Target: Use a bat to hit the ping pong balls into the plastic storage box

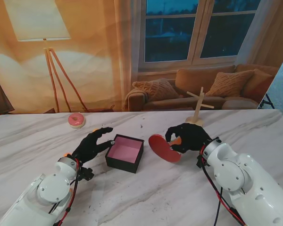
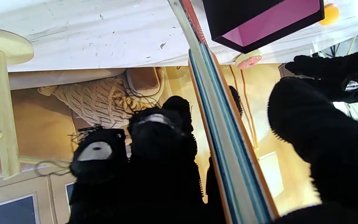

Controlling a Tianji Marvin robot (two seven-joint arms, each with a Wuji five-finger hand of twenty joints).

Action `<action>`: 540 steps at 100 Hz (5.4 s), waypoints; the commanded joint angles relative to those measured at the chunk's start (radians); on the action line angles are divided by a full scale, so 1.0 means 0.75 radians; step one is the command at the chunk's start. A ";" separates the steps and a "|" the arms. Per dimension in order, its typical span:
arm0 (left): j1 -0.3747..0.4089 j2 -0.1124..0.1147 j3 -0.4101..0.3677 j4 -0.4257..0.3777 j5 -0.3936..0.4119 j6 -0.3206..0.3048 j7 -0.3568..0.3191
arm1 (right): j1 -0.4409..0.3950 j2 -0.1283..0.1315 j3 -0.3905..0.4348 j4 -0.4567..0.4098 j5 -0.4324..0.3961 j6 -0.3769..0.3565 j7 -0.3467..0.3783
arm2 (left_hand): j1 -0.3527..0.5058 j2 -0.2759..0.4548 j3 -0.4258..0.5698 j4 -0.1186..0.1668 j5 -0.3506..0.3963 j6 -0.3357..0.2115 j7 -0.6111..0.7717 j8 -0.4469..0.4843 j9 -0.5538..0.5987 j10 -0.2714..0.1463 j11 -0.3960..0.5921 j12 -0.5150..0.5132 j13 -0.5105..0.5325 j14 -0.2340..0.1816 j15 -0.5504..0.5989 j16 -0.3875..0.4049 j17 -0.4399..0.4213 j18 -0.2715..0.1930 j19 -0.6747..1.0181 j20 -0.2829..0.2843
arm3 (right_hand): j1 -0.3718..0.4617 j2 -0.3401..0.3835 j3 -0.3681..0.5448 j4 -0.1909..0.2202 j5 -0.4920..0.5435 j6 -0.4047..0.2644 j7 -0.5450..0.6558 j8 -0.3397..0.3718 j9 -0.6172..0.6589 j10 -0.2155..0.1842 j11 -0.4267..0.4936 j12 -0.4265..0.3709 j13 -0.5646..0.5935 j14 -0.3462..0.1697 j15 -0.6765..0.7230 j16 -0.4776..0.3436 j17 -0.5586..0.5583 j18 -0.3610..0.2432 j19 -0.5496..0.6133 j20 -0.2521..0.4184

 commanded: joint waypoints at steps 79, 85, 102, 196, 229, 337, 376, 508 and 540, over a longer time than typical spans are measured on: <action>0.001 -0.013 0.007 0.004 0.010 0.013 0.019 | 0.004 0.000 -0.008 0.041 -0.042 -0.013 -0.028 | 0.041 0.048 -0.054 0.001 0.063 -0.017 0.008 0.007 0.045 0.005 -0.022 0.021 -0.048 -0.004 0.001 0.019 -0.014 0.020 0.010 0.049 | 0.093 -0.171 0.093 -0.181 0.195 0.059 0.143 -0.240 0.498 -0.142 -0.343 -0.366 0.031 0.147 -0.404 -0.130 -0.049 0.114 -0.217 -0.169; 0.001 -0.014 0.007 0.004 0.011 0.013 0.021 | 0.003 0.004 0.001 0.034 -0.044 -0.021 -0.009 | 0.040 0.050 -0.054 0.001 0.062 -0.016 0.008 0.007 0.042 0.003 -0.023 0.022 -0.050 -0.007 0.001 0.021 -0.016 0.017 0.010 0.050 | 0.083 -0.206 0.111 -0.169 0.201 0.091 0.103 -0.208 0.504 -0.152 -0.358 -0.390 0.026 0.138 -0.453 -0.143 -0.067 0.108 -0.252 -0.183; 0.001 -0.014 0.008 0.004 0.011 0.013 0.023 | -0.006 0.017 0.024 0.009 -0.045 -0.029 0.077 | 0.040 0.048 -0.052 0.001 0.064 -0.016 0.009 0.008 0.043 0.005 -0.022 0.023 -0.049 -0.003 0.003 0.023 -0.015 0.019 0.011 0.054 | 0.053 -0.247 0.138 -0.108 0.141 0.228 -0.024 -0.065 0.421 -0.122 -0.347 -0.393 -0.016 0.120 -0.527 -0.147 -0.134 0.095 -0.329 -0.196; 0.002 -0.016 0.009 0.004 -0.001 0.018 0.023 | -0.021 0.015 0.036 0.008 -0.201 -0.043 -0.025 | 0.037 0.051 -0.050 0.001 0.067 -0.017 0.010 0.008 0.048 0.005 -0.021 0.023 -0.048 -0.003 0.003 0.026 -0.014 0.021 0.007 0.063 | 0.348 -0.254 0.156 -0.182 0.141 0.044 0.491 -0.054 0.511 -0.134 -0.271 -0.380 0.098 0.086 -0.421 -0.207 -0.014 0.053 -0.271 -0.165; 0.002 -0.017 0.008 0.004 -0.003 0.019 0.025 | -0.042 -0.002 0.057 -0.007 -0.157 -0.006 -0.103 | 0.040 0.052 -0.053 0.001 0.071 -0.015 0.010 0.007 0.050 0.008 -0.021 0.023 -0.046 -0.002 0.005 0.027 -0.013 0.022 0.007 0.064 | 0.314 -0.238 0.137 -0.187 0.294 0.034 0.471 -0.135 0.605 -0.065 -0.262 -0.425 0.182 0.115 -0.393 -0.168 0.052 0.078 -0.188 -0.193; 0.002 -0.016 0.009 0.004 -0.008 0.027 0.021 | -0.023 -0.020 0.008 -0.022 -0.060 0.099 -0.122 | 0.043 0.058 -0.062 0.001 0.080 -0.016 0.012 0.007 0.056 0.010 -0.019 0.025 -0.045 -0.001 0.006 0.027 -0.011 0.024 0.007 0.067 | 0.170 -0.314 0.148 -0.215 0.130 0.197 0.067 -0.029 0.514 -0.132 -0.071 -0.301 0.163 0.067 -0.205 -0.118 0.057 0.059 -0.082 -0.197; 0.001 -0.016 0.009 0.002 -0.011 0.034 0.015 | -0.041 -0.028 0.020 -0.042 0.002 0.105 -0.129 | 0.045 0.063 -0.068 0.000 0.082 -0.018 0.012 0.007 0.057 0.008 -0.019 0.025 -0.043 0.003 0.007 0.028 -0.013 0.024 0.005 0.067 | 0.218 -0.346 0.163 -0.228 0.079 0.235 0.105 0.032 0.463 -0.148 -0.023 -0.275 0.196 0.008 -0.135 -0.106 0.088 0.040 -0.076 -0.197; 0.000 -0.021 0.012 0.002 -0.034 0.045 0.026 | 0.020 -0.039 -0.074 0.079 0.135 0.216 -0.107 | 0.058 0.094 -0.093 -0.002 0.138 -0.011 0.024 0.008 0.084 0.022 -0.016 0.024 -0.036 0.007 0.012 0.027 -0.008 0.031 0.006 0.066 | 0.278 -0.018 0.030 -0.168 0.208 -0.159 0.306 -0.116 -0.123 -0.011 -0.254 -0.194 -0.167 0.023 -0.240 -0.073 -0.245 0.032 -0.312 -0.164; -0.002 -0.022 0.014 0.004 -0.035 0.049 0.026 | 0.046 -0.023 -0.083 0.111 0.102 0.224 -0.036 | 0.060 0.096 -0.098 -0.001 0.146 -0.009 0.026 0.008 0.087 0.023 -0.016 0.024 -0.036 0.008 0.013 0.027 -0.008 0.032 0.006 0.065 | 0.208 -0.061 0.064 -0.163 0.078 -0.141 0.197 -0.173 -0.261 -0.029 -0.317 -0.315 -0.398 0.060 -0.552 -0.117 -0.454 0.030 -0.552 -0.149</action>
